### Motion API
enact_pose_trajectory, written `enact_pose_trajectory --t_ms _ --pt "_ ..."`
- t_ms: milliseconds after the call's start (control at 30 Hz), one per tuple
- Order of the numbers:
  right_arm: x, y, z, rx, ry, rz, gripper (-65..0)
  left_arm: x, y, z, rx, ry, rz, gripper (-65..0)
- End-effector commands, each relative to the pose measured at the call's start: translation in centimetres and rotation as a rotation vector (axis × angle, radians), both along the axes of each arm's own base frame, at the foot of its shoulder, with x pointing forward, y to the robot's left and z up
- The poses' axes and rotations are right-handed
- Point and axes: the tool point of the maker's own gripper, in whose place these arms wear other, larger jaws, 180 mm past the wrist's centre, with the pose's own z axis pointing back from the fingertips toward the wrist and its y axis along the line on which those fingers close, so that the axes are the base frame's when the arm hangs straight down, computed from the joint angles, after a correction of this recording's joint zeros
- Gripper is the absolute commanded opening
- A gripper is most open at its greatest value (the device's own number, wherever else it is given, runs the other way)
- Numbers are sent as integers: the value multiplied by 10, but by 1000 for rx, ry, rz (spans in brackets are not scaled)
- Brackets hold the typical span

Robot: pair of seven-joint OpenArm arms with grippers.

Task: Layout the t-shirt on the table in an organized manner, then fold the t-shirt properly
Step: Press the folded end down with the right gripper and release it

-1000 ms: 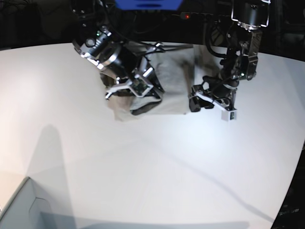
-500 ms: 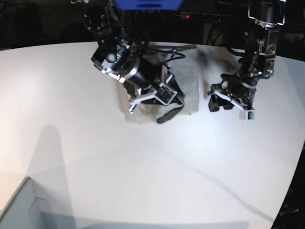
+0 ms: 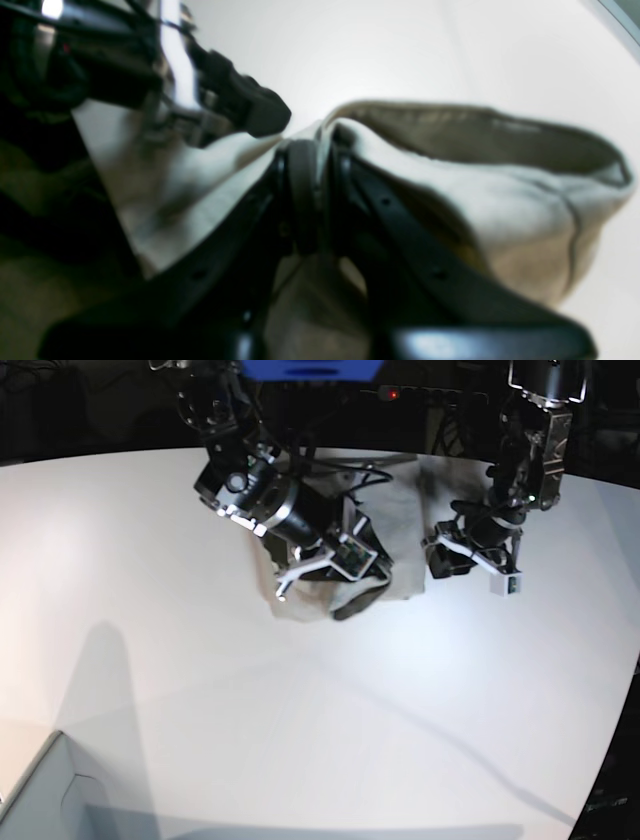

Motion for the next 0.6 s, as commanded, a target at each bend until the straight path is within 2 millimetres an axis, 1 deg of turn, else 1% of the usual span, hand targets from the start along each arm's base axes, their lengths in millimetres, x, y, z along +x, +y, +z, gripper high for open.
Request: enact_pose_trajectory --t_ms 0,67,100,133,200,300,400,500,567 --pt "0 14 21 66 -43 36 -650 -1 -7 -3 10 29 -40 -492" --pt "-8 21 19 55 -41 76 -650 3 -22 -1 12 23 -91 -540" --pt "-9 25 18 42 -40 91 -650 4 -24 -1 19 21 -108 -552" --pt "-7 27 19 26 -43 99 -650 4 -25 -1 20 22 -119 -556" --pt "-4 29 13 -31 -32 116 -650 8 -27 2 20 14 -126 -556" --pt "5 26 10 -88 -31 116 -650 9 -26 3 21 9 -125 -556" --pt "11 25 12 -103 -40 112 -650 9 -14 4 49 11 -131 -555" --pt "12 24 12 -105 -41 113 -650 6 -2 4 79 27 -141 -551" --pt "12 22 10 -113 -41 114 -650 0 13 -1 116 82 -164 -520"
